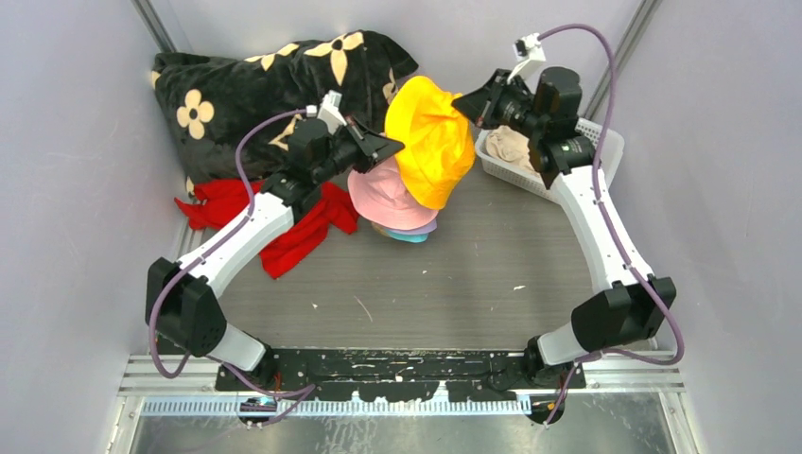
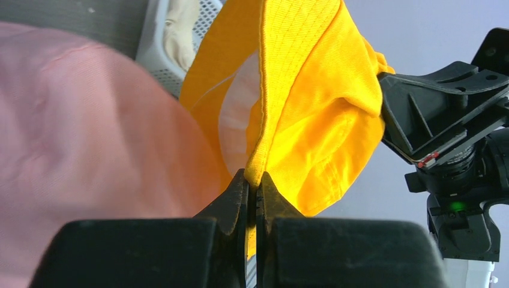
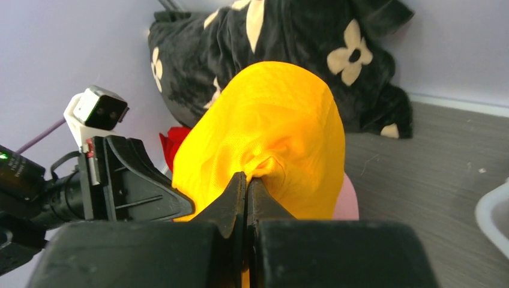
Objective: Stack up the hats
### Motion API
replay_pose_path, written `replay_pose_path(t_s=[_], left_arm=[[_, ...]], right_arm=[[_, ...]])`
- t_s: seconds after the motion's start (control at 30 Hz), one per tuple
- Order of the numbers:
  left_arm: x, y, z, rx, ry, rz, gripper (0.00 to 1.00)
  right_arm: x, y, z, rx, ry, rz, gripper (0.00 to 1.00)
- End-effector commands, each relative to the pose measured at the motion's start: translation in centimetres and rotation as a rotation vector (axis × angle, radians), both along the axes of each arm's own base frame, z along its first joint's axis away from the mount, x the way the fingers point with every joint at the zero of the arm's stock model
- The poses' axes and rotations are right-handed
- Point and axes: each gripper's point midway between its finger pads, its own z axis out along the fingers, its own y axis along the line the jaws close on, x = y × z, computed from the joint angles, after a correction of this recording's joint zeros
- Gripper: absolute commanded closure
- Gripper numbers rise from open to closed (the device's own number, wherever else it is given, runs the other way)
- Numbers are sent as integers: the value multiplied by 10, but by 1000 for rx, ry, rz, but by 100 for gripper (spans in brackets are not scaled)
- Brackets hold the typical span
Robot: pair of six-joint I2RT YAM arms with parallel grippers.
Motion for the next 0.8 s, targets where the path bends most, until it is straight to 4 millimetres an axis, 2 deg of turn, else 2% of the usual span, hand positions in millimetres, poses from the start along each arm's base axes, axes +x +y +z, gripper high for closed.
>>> replay_pose_path(t_s=[0.0,0.2,0.63,0.77], left_arm=[[-10,26,26,-58,-49,34,100],[-12,46,17,-41,-30,61,100],[-11,91,-7,-44,21,121,100],[-9,101,-18,-44,44,127,100]], right_arm=[[5,21,-5,-15,-42,49,99],[9,45,-22,-27,-20,90,99],[11,88,-39,-40,-9,165,99],[13,97,-43,-35,-8,185,92]])
